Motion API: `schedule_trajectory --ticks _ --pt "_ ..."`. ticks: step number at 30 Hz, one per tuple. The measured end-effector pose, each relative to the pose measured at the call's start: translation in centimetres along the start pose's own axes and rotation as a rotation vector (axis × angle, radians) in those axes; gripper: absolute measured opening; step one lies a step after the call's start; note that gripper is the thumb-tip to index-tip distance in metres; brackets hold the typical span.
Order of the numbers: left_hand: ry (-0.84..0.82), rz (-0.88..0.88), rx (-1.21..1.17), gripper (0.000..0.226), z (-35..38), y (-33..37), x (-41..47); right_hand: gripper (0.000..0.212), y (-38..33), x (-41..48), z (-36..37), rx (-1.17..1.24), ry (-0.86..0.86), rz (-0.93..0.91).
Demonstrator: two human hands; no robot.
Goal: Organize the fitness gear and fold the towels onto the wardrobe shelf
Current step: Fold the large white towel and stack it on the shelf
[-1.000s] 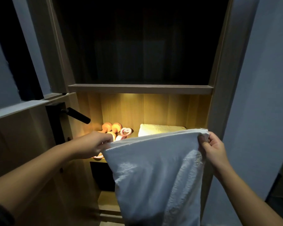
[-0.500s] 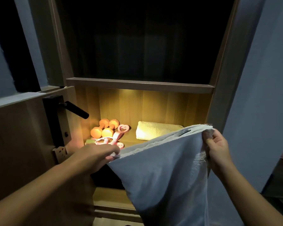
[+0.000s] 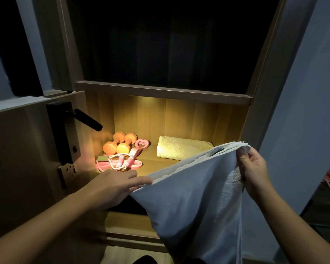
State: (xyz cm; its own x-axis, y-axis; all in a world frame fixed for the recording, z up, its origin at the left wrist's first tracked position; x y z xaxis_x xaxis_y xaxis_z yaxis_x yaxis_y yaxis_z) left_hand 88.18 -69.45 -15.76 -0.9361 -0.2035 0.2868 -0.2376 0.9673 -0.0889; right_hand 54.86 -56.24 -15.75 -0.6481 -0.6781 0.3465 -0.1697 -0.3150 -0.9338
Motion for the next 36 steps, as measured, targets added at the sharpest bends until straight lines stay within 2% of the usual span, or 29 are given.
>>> schedule_trajectory --ticks 5,8,11,13,18,19,22,25,29,31,33,36 --pt "0.028 0.099 0.043 0.064 -0.2 0.7 0.0 0.041 0.5 0.1 0.1 -0.014 0.005 0.008" --pt "-0.040 0.095 0.025 0.055 0.7 0.6 -0.1 0.044 0.8 0.3 0.1 -0.015 0.006 0.017" --pt "-0.095 0.021 0.009 0.040 1.3 0.0 0.2 0.025 1.1 0.6 0.0 -0.021 0.016 0.017" --pt "-0.120 0.012 0.000 0.035 1.5 0.0 0.5 0.021 1.2 0.8 -0.1 -0.030 0.019 0.020" --pt "-0.160 0.043 0.048 0.040 1.9 0.3 0.6 0.047 1.2 0.6 0.1 -0.025 0.010 0.028" --pt "-0.163 0.047 0.064 0.039 2.0 0.3 0.6 0.046 1.2 0.6 0.0 -0.021 0.009 0.027" --pt "-0.198 0.022 0.102 0.028 2.4 0.0 0.9 0.020 1.6 0.7 -0.2 -0.010 0.016 0.022" --pt "-0.204 -0.018 0.054 0.025 2.6 -0.4 0.7 0.016 1.6 0.6 -0.2 -0.005 0.014 0.028" --pt "-0.225 -0.098 -0.075 0.026 3.7 -1.8 -0.4 0.032 0.9 0.2 0.0 0.019 0.010 0.027" --pt "-0.224 -0.147 -0.074 0.034 4.8 -2.4 -0.9 0.033 0.7 0.2 0.0 0.030 0.002 0.026" --pt "-0.176 -0.190 -0.077 0.036 5.8 -2.5 -0.8 0.035 0.6 0.2 0.1 0.037 -0.005 0.030" --pt "-0.039 -0.223 -0.210 0.025 6.7 -2.3 -0.6 0.049 0.4 0.2 0.2 0.021 -0.011 0.037"
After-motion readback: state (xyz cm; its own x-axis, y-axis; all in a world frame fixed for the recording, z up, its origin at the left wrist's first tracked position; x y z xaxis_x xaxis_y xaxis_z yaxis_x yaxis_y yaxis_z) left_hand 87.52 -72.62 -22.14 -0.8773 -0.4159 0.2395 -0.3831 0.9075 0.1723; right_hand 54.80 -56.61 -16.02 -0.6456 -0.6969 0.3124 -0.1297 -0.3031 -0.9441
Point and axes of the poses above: each hand's wrist, its own x-axis towards the middle knuckle, its own z-axis out of the palm, y = z × x, the point moved 5 cm from there along x, towards the middle knuckle, and after that the axes turned 3 degrees about -y, right-handed, at the moved point
